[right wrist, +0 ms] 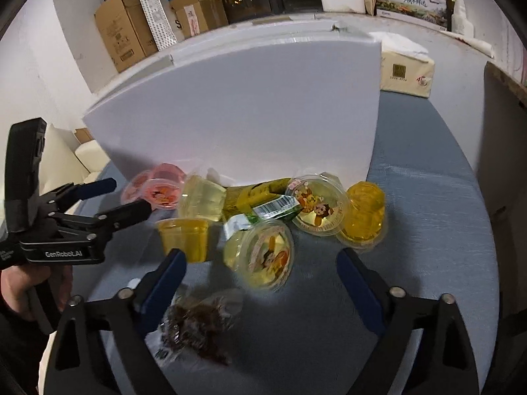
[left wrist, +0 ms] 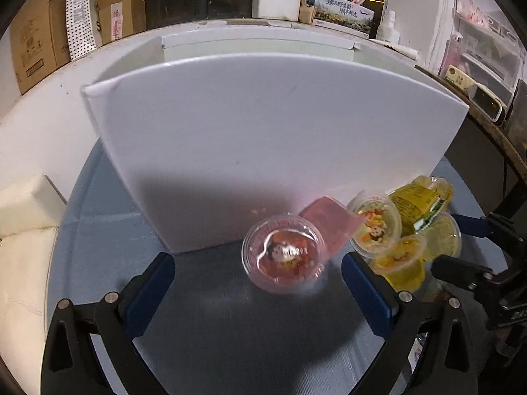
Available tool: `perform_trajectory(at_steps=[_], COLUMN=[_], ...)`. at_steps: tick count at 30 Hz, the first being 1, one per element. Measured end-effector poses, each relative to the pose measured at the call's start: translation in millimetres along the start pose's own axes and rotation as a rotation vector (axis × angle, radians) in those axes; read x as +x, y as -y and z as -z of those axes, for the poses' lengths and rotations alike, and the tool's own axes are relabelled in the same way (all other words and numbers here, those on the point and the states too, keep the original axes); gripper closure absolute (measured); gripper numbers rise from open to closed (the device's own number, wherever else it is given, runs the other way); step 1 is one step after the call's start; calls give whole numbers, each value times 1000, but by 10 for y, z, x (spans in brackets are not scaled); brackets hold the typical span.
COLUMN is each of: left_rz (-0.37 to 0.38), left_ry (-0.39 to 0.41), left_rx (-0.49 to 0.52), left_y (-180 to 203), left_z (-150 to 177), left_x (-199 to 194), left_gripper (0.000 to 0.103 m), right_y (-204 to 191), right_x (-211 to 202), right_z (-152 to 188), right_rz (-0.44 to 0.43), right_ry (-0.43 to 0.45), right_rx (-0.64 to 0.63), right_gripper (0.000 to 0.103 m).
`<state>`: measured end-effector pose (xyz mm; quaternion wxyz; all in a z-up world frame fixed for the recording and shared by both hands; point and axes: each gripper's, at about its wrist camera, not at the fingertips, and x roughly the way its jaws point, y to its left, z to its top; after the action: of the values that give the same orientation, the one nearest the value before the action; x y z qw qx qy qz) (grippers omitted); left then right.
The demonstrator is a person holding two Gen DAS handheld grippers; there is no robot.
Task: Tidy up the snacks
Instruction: 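Grasp a round pink jelly cup with the left gripper while the right gripper grasps a round cartoon-lid jelly cup, then carry both jelly cups over the white box and open both grippers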
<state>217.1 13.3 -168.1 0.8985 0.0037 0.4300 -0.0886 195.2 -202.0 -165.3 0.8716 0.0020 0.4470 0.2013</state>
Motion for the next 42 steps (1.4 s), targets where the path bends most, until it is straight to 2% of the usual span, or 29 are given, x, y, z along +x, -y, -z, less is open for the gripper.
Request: perform_trajectory(at_steps=[2,4,6,8,11,14,23,29,32,37,42], left_rz=[21,34,35,70,66,85,105,118,121,115,88], left_ry=[-7,-9,0,0,-8,2,56,128,170,257,317], left_rx=[-4,-7,9,18,33,42,11,16,20,22,-4], left_y=[-25,-24,6,40,100,165,171,179,193,137,150], left_z=[-21,-26,-7,1,39,90,289,324,304,-5,-592], left_x=[48,81,78,69,47,-25,-353,-757,-989,-1301,-1358], left_gripper=[5,5,10,33,47,55,58,58,58,58,58], right_y=[-1,9,16,4,-13,-18,37,-45,-138,-244,-255], right_x=[32,50,47,42,18,-40,-403,-639,-798,-1062,-1192], right_z=[-17,-42,-56,-52,-10,29,213,210,93,-245,-742], right_rz=[6,5,-9,-16,-27,-39,-56,-80,-94,-117,-90], right_ry=[6,5,6,7,11,18,68,119,163,253,313], right_rx=[-9,-11,-4,-4,-9,-6,14,11,5,-17,-42], right_gripper=[25,29,50,52,53,53,53,53,53,53,53])
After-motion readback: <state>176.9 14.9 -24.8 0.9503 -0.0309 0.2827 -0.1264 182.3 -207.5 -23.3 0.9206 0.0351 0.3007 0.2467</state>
